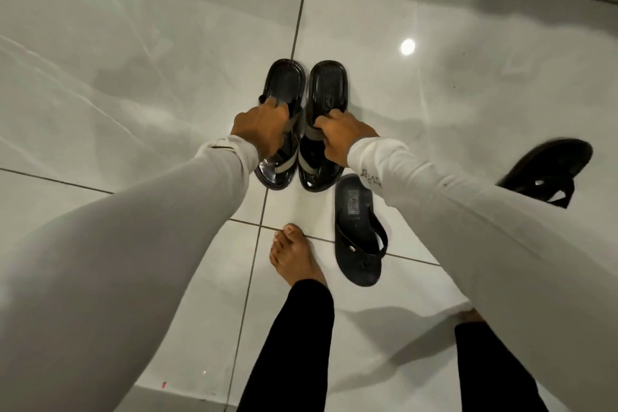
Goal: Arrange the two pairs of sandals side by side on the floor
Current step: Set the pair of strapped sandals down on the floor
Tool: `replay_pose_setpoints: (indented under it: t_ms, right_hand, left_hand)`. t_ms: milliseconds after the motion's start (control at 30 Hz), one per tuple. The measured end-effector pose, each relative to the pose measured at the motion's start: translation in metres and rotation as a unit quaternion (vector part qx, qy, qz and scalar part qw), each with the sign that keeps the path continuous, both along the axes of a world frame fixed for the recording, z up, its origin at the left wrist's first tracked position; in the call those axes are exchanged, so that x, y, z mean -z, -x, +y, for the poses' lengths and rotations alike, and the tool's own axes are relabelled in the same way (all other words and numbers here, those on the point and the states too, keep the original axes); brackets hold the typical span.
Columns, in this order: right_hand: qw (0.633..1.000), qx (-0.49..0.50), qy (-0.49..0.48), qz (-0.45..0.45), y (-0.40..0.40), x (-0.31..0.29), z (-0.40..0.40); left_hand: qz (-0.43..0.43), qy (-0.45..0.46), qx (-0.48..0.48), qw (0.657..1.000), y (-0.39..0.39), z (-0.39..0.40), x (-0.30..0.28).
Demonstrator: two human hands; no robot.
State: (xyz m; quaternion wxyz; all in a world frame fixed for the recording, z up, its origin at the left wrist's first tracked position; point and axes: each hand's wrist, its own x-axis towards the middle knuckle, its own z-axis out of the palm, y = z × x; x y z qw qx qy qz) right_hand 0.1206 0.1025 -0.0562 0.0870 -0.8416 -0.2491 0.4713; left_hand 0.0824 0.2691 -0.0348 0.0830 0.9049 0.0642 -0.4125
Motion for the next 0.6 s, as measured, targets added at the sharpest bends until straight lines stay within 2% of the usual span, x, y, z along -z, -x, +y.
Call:
replay_pose_setpoints:
  t_ms: [67, 133, 200, 267, 400, 500, 600]
  right_hand:
    - [0.999, 0.022, -0.021, -0.014, 0.005, -0.004, -0.011]
    - [0.998, 0.061, -0.015, -0.031, 0.009, -0.009, -0.034]
    - [0.994, 0.103, 0.019, -0.037, 0.015, -0.013, -0.066]
    - [0.986, 0.143, 0.071, -0.043, 0.024, -0.015, -0.105]
    - [0.951, 0.263, 0.161, -0.023, 0.045, -0.010, -0.194]
    - [0.906, 0.369, 0.204, -0.027, 0.061, -0.004, -0.262]
    - [0.865, 0.444, 0.229, -0.053, 0.066, 0.001, -0.318]
  left_hand:
    - [-0.010, 0.017, -0.007, 1.000, 0.001, -0.005, -0.002]
    - [-0.061, 0.021, -0.001, 0.998, 0.009, -0.017, -0.008]
    - [-0.117, 0.019, 0.005, 0.993, 0.023, -0.037, -0.015]
    - [-0.128, 0.030, 0.000, 0.991, 0.042, -0.067, -0.021]
    - [-0.027, 0.062, -0.011, 0.998, 0.082, -0.144, -0.016]
    - [0.077, 0.091, -0.018, 0.993, 0.112, -0.203, 0.000]
    - [0.129, 0.081, -0.039, 0.987, 0.135, -0.244, 0.018]
